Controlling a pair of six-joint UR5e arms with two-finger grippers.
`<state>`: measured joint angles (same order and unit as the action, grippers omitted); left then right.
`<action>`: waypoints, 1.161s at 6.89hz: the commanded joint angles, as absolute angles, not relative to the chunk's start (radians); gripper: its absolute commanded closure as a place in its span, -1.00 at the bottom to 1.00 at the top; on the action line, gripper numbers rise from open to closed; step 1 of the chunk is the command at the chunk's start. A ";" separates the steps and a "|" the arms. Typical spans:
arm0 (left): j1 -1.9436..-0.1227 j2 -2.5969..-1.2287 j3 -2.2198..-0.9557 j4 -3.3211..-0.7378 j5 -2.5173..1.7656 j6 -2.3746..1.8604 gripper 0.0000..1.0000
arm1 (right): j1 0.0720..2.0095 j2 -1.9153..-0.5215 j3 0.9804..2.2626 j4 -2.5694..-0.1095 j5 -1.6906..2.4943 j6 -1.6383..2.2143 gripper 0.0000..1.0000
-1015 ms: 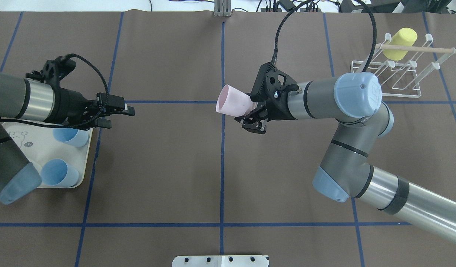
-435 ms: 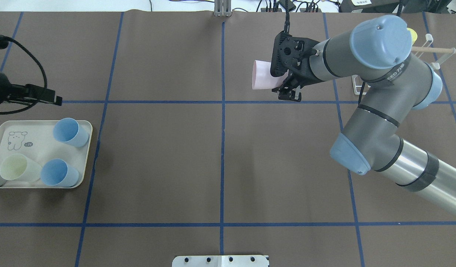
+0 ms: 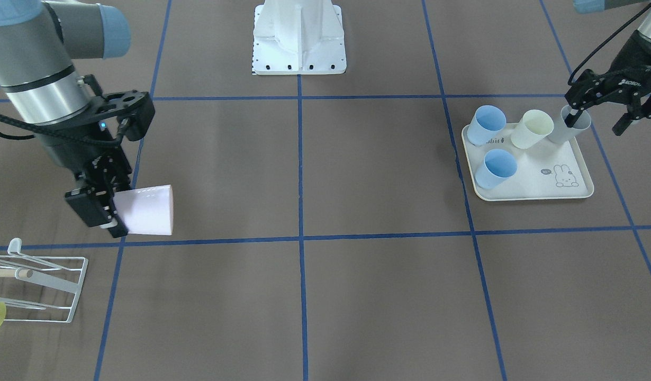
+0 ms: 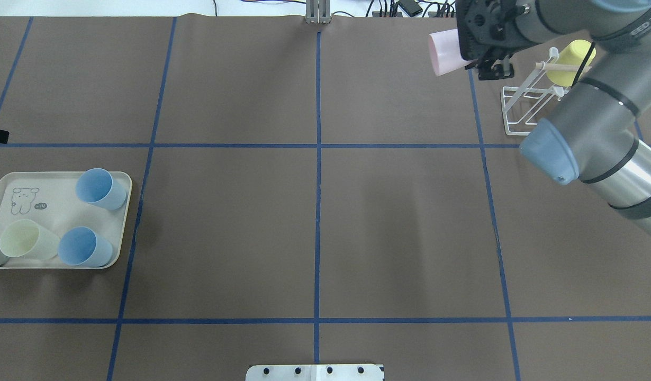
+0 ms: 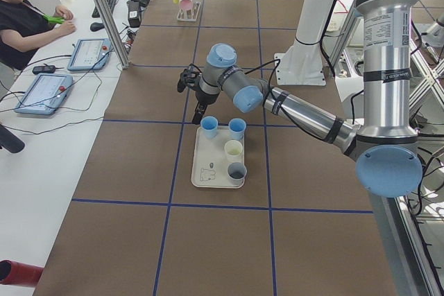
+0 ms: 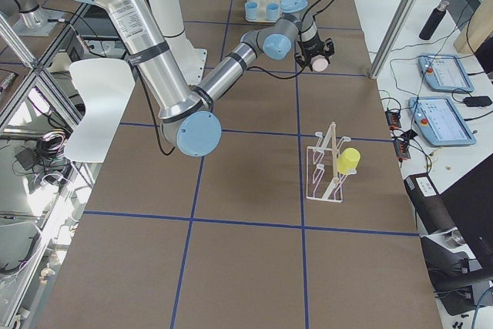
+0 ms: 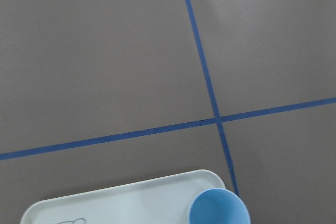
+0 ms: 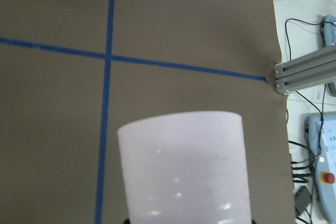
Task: Transfer IKEA cup to right arm and place on rack
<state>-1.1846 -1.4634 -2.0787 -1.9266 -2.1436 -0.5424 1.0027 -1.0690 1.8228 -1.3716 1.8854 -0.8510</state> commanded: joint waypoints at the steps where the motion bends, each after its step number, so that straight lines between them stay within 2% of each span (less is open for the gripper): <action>1: -1.258 -1.421 -2.063 -1.928 -2.151 -0.387 -1.00 | 1.103 -1.075 1.809 -1.433 1.800 -1.223 0.34; 4: -1.322 -1.396 -2.026 -1.936 -2.244 -0.301 -1.00 | 1.094 -1.081 1.761 -1.425 1.527 -1.631 0.41; 6: -1.322 -1.396 -2.022 -1.936 -2.244 -0.302 -1.00 | 1.094 -1.109 1.698 -1.384 1.459 -1.681 0.41; 8: -1.321 -1.396 -2.017 -1.936 -2.244 -0.304 -1.00 | 1.091 -1.152 1.578 -1.144 1.433 -1.675 0.38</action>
